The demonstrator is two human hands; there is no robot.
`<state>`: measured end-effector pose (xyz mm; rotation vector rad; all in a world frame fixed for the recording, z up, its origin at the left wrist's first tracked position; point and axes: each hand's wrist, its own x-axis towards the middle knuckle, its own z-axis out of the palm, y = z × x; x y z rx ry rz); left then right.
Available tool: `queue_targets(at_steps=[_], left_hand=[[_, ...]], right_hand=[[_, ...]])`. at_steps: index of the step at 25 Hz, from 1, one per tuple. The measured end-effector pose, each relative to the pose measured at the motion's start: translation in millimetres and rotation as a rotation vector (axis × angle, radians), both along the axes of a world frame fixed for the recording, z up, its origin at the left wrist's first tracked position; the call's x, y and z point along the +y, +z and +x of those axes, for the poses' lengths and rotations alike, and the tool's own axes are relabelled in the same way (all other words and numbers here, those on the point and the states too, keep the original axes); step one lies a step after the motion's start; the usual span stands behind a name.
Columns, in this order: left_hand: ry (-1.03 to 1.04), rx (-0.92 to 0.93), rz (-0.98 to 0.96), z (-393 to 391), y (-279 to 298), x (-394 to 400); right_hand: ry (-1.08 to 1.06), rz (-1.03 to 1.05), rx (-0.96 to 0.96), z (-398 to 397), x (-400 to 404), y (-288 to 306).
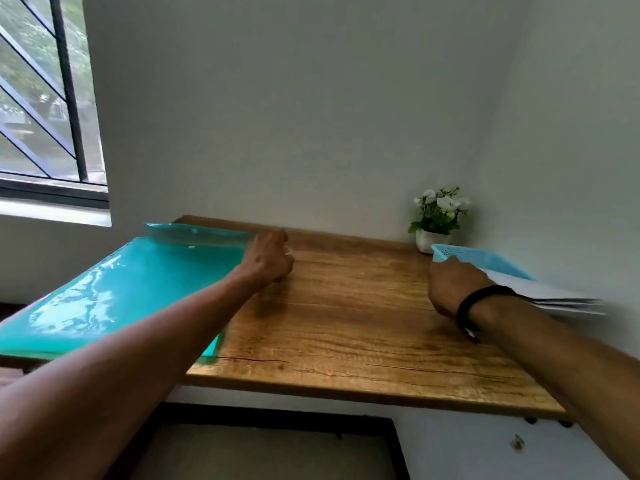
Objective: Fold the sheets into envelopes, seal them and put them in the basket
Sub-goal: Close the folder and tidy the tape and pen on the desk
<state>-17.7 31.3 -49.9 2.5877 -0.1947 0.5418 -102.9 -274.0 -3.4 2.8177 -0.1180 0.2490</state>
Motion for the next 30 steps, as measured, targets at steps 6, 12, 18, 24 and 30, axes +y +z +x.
queue_targets(at_steps=[6, 12, 18, 24, 30], left_hand=[[-0.187, -0.027, -0.018, 23, 1, -37], [-0.160, -0.053, -0.122, 57, -18, -152], [-0.111, -0.031, -0.186, 111, -19, -206], [-0.083, -0.005, -0.133, 154, -17, -217], [-0.093, 0.007, -0.121, 176, -22, -219]], right_hand=[[-0.037, 0.165, 0.002, 28, -12, -5], [0.064, 0.319, -0.131, 53, 7, -28], [0.012, 0.220, -0.158, 116, -7, -35], [0.053, 0.143, -0.118, 183, -3, -43], [0.062, 0.076, -0.079, 156, -13, -42]])
